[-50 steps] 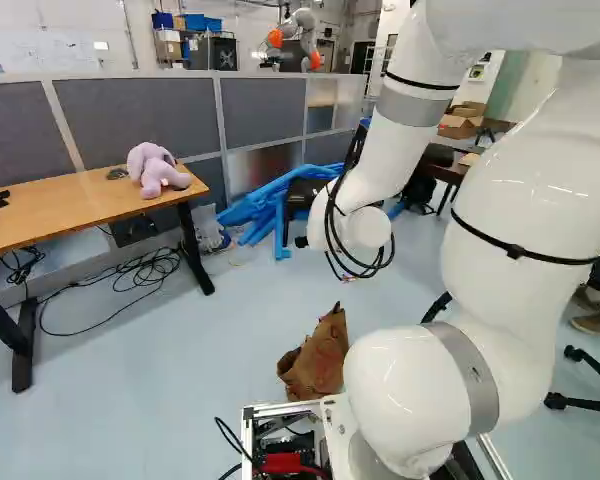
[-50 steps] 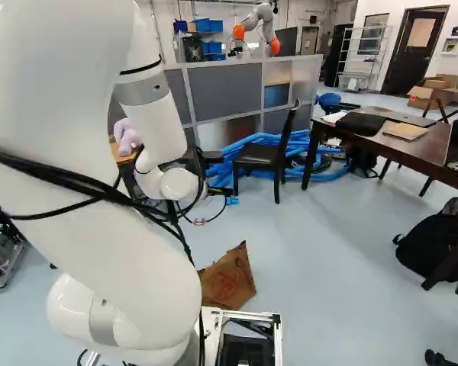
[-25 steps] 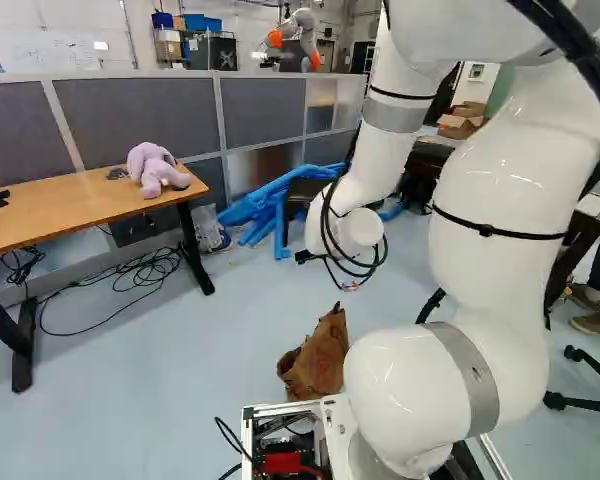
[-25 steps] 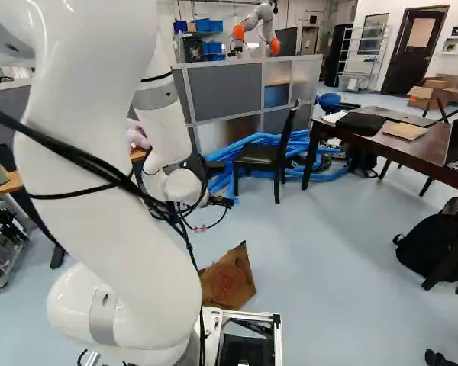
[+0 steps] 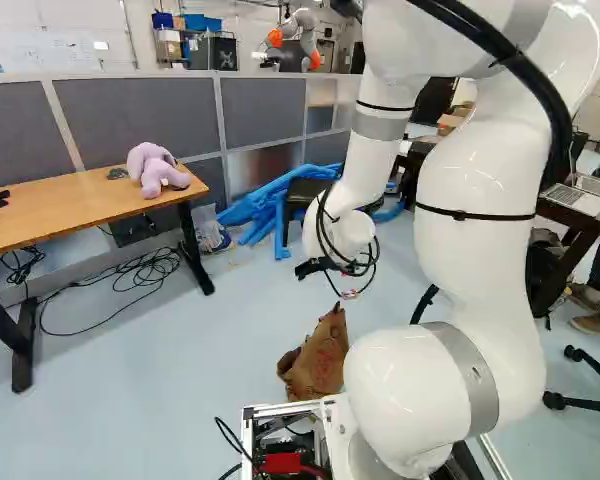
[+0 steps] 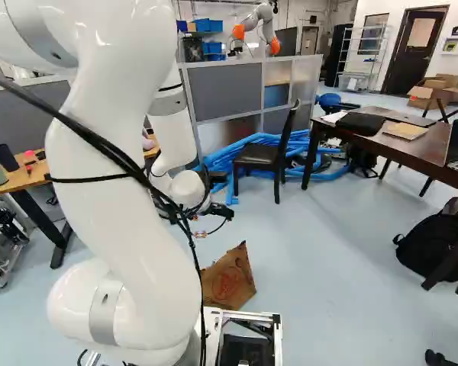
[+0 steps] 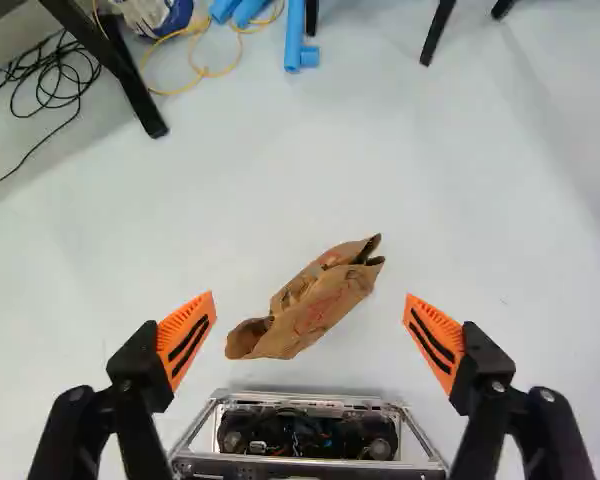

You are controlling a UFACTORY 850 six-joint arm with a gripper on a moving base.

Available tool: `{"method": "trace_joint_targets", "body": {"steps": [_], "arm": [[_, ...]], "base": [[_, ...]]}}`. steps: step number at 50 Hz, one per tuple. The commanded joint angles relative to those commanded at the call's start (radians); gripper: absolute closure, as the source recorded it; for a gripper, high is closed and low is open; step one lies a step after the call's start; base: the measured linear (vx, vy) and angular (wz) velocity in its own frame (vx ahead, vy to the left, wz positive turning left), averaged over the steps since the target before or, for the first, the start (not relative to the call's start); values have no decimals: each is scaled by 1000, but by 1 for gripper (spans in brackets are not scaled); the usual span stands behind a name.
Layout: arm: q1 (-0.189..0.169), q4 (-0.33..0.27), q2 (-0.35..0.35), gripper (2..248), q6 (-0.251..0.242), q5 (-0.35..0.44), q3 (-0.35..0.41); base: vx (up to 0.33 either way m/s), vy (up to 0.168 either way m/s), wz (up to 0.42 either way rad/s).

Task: Pick up the bag on the ground and place it on the table

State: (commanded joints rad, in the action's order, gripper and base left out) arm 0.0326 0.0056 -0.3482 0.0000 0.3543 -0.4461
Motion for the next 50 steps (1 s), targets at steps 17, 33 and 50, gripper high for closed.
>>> {"method": "trace_joint_targets", "body": {"steps": [17, 33, 50], "arm": [[-1, 34, -94, 3, 0, -24, -58], [2, 78, -180, 3, 0, -42, -114], [7, 120, -269, 3, 0, -60, -176]], "base": [[0, 0, 0], [0, 0, 0], [0, 0, 0]]}}
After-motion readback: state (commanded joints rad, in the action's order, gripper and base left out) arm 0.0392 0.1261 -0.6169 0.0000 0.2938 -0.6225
